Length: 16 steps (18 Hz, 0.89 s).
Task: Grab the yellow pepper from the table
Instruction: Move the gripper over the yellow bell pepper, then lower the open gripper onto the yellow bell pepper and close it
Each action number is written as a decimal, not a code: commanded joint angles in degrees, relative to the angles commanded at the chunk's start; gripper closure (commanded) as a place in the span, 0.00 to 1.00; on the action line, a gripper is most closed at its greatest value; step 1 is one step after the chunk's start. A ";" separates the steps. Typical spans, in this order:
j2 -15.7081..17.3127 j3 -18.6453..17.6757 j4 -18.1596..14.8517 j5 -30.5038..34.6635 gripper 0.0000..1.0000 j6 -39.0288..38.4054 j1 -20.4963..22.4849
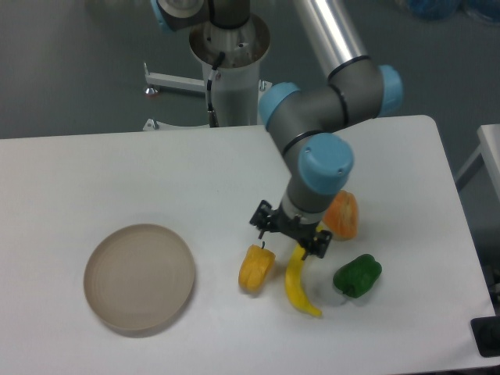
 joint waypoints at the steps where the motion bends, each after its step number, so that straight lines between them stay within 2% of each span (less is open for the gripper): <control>1: -0.09 -0.88 0.97 0.09 0.00 0.00 -0.18; 4: 0.00 -2.56 2.82 0.44 0.00 0.09 -1.14; 16: -0.70 -2.73 3.44 0.62 0.00 2.19 -1.23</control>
